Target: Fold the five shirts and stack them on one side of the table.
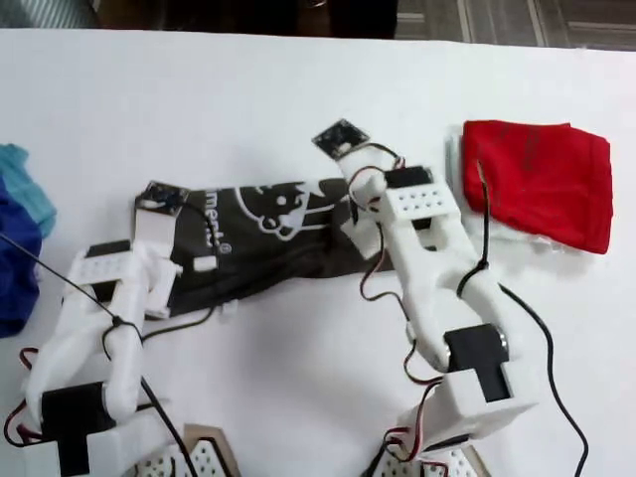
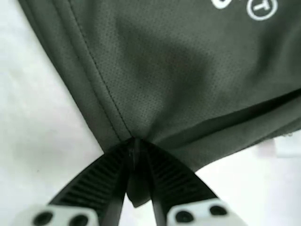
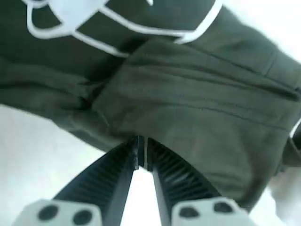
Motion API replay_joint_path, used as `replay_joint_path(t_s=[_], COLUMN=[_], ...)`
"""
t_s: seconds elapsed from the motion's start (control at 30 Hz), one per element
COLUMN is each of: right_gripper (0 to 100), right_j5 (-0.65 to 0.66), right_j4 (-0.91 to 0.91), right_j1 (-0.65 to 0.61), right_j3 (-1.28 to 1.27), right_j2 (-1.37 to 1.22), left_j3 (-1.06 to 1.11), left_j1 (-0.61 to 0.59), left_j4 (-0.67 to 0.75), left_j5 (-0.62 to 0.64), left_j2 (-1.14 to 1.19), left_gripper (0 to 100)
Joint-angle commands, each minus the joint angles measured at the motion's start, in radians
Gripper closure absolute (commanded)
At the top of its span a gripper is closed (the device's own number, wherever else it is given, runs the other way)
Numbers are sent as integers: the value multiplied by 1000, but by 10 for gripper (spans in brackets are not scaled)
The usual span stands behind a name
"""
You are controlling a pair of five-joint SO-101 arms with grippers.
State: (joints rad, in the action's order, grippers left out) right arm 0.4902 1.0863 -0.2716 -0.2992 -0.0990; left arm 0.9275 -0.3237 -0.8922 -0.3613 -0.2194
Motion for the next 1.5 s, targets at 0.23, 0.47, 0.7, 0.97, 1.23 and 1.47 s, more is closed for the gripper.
replay_joint_path(t_s=[0.23,0.47,0.7,0.97,1.23,1.47], right_gripper=[978,978,978,978,978,978], right_j5=[-63,-58,-63,-60,-55,77], right_j4=[-38,-127,-134,-39,93,-54], right_j1=[-18,-53,-36,51,153,165], right_j3=[-25,-192,-150,-146,-356,-842], right_j2=[-8,-2,91,392,740,1023], left_j3=[-1,-1,1,1,-10,-236], left_j1=[-3,-3,-3,-3,-2,-5], left_j4=[28,28,28,28,28,-158], left_j5=[-8,-8,-5,-3,0,103], left_j2=[-6,-6,-6,-6,-14,-14], left_gripper=[973,973,973,973,973,960])
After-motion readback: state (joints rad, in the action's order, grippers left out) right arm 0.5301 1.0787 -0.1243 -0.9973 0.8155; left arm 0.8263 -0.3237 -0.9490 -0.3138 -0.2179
